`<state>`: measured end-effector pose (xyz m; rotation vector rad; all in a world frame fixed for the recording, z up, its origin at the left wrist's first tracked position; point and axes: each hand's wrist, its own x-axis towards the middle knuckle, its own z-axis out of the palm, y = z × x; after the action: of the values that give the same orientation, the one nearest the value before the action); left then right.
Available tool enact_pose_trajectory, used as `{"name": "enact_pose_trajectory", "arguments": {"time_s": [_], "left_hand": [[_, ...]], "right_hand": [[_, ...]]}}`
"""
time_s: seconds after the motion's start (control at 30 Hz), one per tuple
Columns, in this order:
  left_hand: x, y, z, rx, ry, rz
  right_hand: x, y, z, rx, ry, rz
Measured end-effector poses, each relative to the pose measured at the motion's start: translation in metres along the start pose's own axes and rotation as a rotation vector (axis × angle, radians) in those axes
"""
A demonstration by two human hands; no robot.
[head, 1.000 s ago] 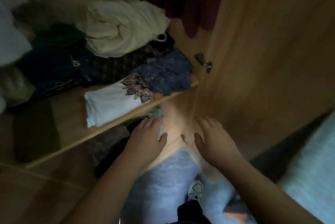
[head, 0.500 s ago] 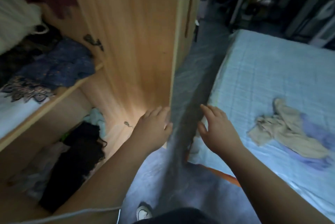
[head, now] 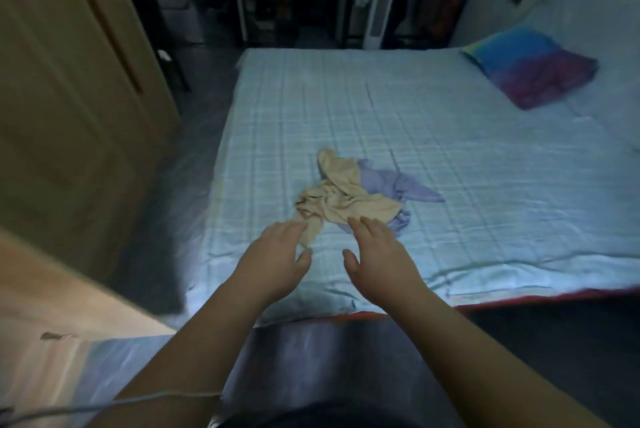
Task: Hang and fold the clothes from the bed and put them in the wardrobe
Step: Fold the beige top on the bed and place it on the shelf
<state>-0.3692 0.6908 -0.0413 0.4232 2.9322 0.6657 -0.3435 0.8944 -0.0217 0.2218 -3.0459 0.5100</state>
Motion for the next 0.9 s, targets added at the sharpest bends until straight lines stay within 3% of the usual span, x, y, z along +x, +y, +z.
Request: {"name": "enact_pose_trajectory", "arguments": {"time_s": [0.27, 0.7, 0.9], "left_hand": [[0.099, 0.04, 0.025, -0.01, -0.082, 0.01], [0.304, -0.032, 0.099, -0.13, -0.263, -0.012], [0.366, -0.072, 0.161, -0.144, -0.398, -0.233]], "right_hand": [[0.054, 0.098, -0.002, 0.077, 0.007, 0.113], [0.222, 0.192, 0.075, 0.091, -0.186, 0.165], [0.295, 0.23, 0.145, 0.083, -0.398, 0.256]]}}
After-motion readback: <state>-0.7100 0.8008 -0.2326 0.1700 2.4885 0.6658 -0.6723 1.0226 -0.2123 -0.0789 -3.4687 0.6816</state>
